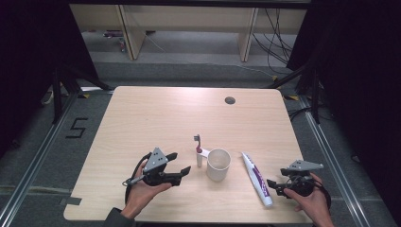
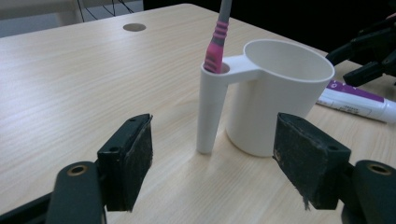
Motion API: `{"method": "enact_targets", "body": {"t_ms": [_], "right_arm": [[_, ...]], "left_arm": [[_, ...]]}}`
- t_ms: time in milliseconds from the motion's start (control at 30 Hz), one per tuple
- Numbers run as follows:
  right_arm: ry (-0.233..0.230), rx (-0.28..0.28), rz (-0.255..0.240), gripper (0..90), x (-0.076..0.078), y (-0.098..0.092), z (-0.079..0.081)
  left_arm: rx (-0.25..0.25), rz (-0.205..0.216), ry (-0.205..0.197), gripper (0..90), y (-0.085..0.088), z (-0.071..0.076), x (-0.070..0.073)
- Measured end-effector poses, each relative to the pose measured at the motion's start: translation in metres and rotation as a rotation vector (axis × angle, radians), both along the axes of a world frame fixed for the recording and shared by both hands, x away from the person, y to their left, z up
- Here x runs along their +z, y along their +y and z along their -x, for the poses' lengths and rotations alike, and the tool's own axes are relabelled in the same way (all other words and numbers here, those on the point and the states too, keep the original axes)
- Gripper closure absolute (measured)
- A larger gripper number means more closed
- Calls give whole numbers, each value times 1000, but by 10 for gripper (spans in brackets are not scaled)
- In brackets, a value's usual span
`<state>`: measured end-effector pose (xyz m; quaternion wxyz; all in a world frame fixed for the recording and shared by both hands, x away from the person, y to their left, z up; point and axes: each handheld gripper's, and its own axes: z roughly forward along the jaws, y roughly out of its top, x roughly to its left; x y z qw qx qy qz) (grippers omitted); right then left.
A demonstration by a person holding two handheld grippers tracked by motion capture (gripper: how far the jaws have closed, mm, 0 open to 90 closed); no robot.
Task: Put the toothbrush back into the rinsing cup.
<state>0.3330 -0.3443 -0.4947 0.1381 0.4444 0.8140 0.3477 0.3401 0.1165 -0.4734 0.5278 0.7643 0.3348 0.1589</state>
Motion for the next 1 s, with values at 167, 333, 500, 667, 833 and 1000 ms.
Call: {"method": "enact_targets", "body": {"t_ms": [167,333,500,667,833,1000], "right_arm": [[13,-8,-22,233,-2,0,0],[-2,-13,-15,233,-2,-2,0],[4,-3,-24,234,-2,-1,0],[3,-9,-17,234,-1,-2,0],[-11,-12,-2,234,-1,-2,0],[-13,-13,14,234,0,-4,1]], "left_arm": [[13,-11,22,274,7,3,-6],[9,-30,52,270,12,9,-13],[-6,-52,61,265,13,15,-17],[-10,-73,64,261,14,20,-19],[-14,-71,71,259,17,27,-20],[-10,-71,68,258,22,35,-20]]}}
